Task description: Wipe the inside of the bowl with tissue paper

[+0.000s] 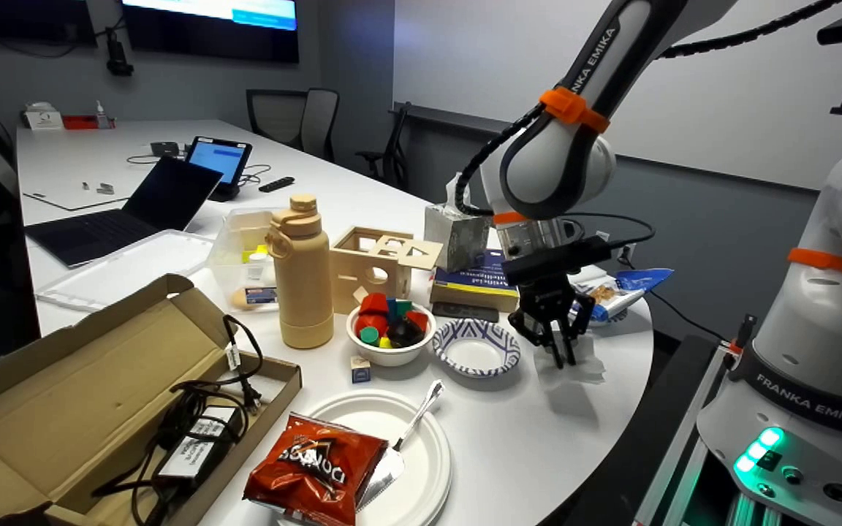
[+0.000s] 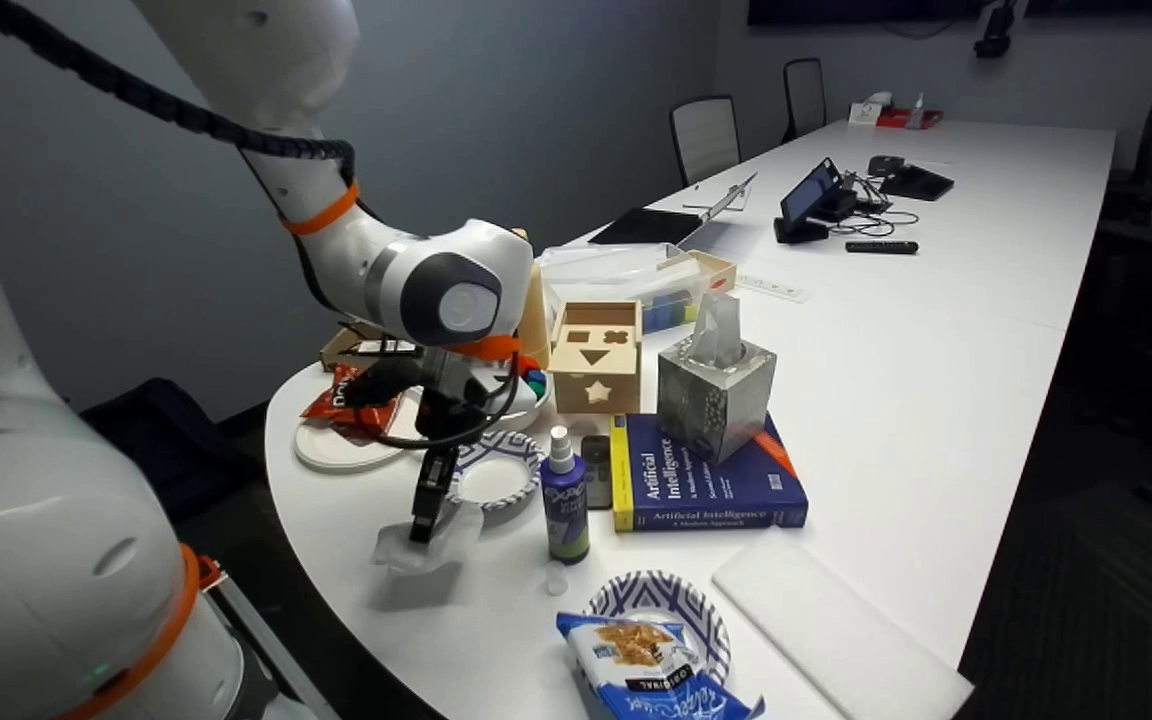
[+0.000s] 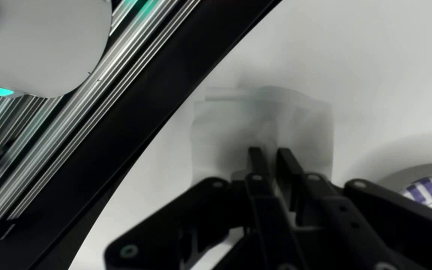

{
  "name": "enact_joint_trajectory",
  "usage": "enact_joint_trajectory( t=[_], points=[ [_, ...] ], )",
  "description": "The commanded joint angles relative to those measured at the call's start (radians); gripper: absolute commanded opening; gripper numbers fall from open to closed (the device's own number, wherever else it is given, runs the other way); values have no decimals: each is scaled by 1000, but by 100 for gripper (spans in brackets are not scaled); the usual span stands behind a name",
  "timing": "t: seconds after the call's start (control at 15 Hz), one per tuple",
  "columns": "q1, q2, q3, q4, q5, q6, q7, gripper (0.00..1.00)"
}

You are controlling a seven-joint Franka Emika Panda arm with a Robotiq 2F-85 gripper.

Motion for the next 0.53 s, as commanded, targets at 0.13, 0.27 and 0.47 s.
enact_joint_trajectory(
  t=[0.13, 0.27, 0.47],
  points=[
    [12, -1, 0, -3, -24, 43, 36, 64],
    [21, -61, 10, -22, -17, 26, 33, 80],
    [39, -146, 40, -25, -15, 10, 24, 99]
  ],
)
